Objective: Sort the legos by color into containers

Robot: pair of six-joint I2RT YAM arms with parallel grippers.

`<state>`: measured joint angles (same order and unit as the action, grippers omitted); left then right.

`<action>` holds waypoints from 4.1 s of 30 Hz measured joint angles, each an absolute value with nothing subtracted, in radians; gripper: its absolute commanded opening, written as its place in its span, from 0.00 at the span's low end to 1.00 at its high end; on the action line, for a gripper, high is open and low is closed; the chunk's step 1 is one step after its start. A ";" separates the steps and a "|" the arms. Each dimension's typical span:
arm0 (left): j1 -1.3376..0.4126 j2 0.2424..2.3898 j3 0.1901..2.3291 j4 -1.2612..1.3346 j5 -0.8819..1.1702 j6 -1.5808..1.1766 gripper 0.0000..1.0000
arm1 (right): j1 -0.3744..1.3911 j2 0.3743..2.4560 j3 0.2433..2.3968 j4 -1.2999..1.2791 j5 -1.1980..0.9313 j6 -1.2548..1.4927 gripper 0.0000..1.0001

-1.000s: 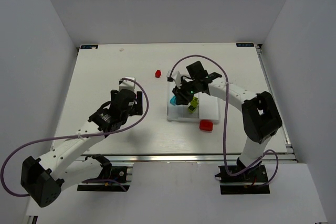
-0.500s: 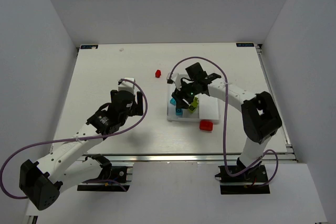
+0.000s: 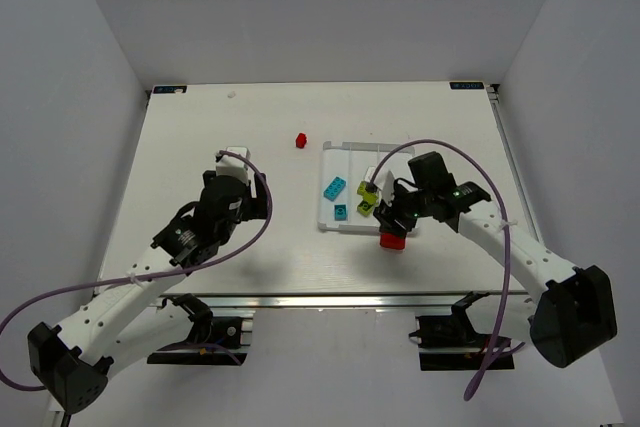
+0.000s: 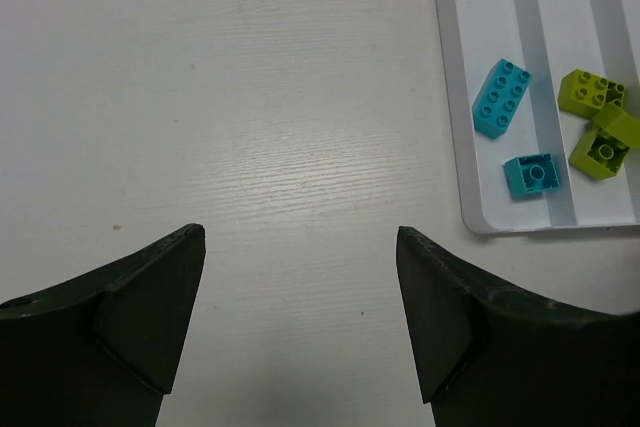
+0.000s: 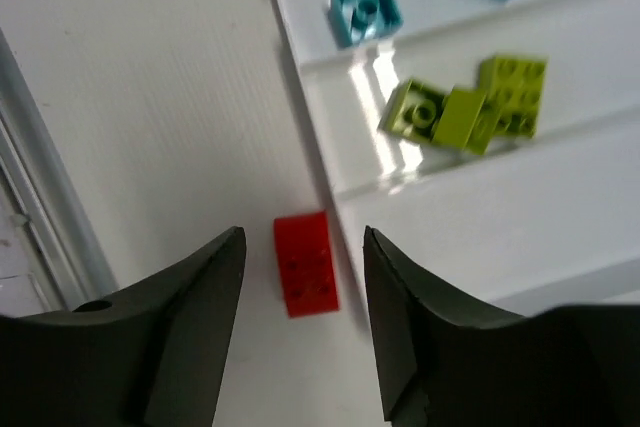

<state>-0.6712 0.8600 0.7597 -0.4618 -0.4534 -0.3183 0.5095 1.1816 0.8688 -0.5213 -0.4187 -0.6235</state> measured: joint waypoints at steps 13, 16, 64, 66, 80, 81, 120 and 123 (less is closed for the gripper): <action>-0.671 0.823 0.758 -0.456 -0.443 -0.314 0.87 | 0.425 1.174 0.855 -0.770 -0.301 -0.559 0.88; -0.671 0.821 0.756 -0.448 -0.440 -0.314 0.87 | 0.424 1.195 0.860 -0.812 -0.299 -0.576 0.86; -0.671 0.828 0.745 -0.441 -0.435 -0.311 0.88 | 0.467 1.427 0.786 -0.562 -0.290 -0.676 0.47; -0.671 0.828 0.745 -0.440 -0.433 -0.310 0.88 | 0.473 1.414 0.786 -0.557 -0.297 -0.691 0.34; -0.678 0.777 0.692 -0.314 -0.089 -0.303 0.83 | 0.477 1.344 0.862 -0.678 -0.501 -0.735 0.07; -0.680 0.777 0.686 -0.287 -0.040 -0.317 0.82 | 0.477 1.340 0.889 -0.694 -0.530 -0.730 0.03; -0.750 0.961 0.522 0.694 0.335 -0.580 0.88 | 0.376 1.514 1.431 -0.772 -1.462 -0.321 0.00; -0.757 0.962 0.523 0.705 0.339 -0.580 0.88 | 0.376 1.513 1.417 -0.755 -1.462 -0.316 0.00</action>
